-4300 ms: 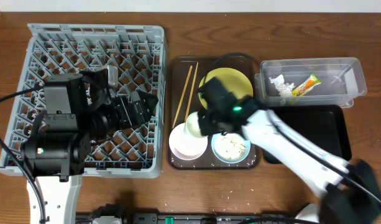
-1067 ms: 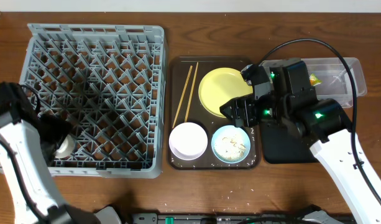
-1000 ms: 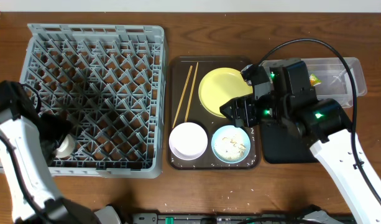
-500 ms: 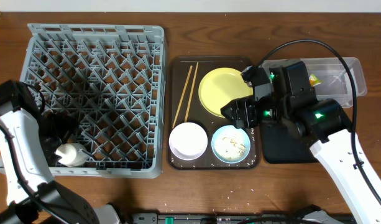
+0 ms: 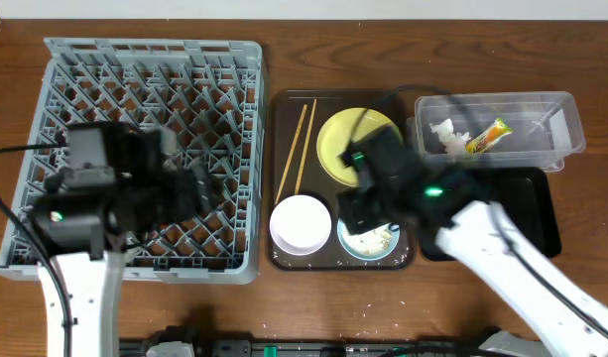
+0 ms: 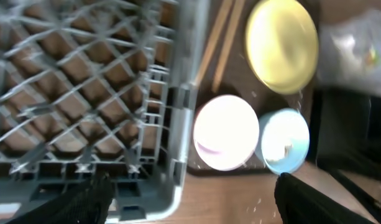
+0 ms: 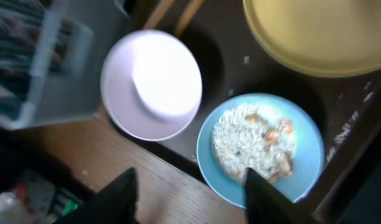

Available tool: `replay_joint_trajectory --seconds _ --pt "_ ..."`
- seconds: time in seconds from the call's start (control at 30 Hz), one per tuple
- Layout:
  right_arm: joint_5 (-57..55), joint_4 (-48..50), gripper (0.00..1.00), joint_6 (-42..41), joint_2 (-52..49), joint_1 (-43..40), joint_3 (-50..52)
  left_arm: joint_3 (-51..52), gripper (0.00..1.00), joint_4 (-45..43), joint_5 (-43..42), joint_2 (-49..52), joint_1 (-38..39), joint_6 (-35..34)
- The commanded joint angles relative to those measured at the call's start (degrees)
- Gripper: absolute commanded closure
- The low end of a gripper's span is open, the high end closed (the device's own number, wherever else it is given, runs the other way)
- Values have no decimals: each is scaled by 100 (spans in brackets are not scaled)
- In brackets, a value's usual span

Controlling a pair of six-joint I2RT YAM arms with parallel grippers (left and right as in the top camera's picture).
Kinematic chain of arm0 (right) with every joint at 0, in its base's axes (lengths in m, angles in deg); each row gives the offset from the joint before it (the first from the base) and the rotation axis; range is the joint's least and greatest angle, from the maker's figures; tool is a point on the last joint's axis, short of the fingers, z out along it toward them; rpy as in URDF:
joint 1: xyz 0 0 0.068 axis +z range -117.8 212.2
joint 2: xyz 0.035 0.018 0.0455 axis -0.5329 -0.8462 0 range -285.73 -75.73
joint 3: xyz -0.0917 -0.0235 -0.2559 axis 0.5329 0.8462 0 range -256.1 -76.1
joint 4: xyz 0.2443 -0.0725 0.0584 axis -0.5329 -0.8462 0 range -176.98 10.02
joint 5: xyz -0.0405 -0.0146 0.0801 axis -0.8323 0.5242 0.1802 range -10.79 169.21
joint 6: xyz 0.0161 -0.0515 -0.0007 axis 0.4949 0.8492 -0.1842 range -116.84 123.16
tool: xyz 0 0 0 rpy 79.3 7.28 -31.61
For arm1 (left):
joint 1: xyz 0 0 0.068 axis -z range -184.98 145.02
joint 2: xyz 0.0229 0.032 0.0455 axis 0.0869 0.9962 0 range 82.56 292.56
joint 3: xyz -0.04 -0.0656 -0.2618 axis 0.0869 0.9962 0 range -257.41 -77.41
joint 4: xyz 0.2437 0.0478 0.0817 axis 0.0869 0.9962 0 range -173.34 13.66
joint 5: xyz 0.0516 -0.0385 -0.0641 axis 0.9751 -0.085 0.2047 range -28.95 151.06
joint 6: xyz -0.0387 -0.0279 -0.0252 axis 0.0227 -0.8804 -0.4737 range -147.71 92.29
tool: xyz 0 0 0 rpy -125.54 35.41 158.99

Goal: Sort waste into correct bins and load items into the dishwasher
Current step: 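Grasp the blue bowl of rice with the right gripper, then tip the blue bowl over the black tray to dump the rice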

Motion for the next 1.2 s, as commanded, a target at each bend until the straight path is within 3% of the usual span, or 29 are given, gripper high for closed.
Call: replay_joint_trajectory --seconds 0.0,0.23,0.63,1.0,1.17 --pt "-1139 -74 56 -931 -645 446 -35 -98 16 31 411 -50 461 210" --pt "-1071 0 73 -1399 -1707 590 -35 -96 15 138 446 -44 573 214" --pt "-608 157 70 -1373 -2114 590 -33 -94 15 140 487 -42 573 214" --pt "-715 514 80 -1886 -2116 463 439 -94 14 138 485 -44 573 214" --pt "-734 452 95 -2044 -2116 258 439 -94 15 140 485 -44 573 212"
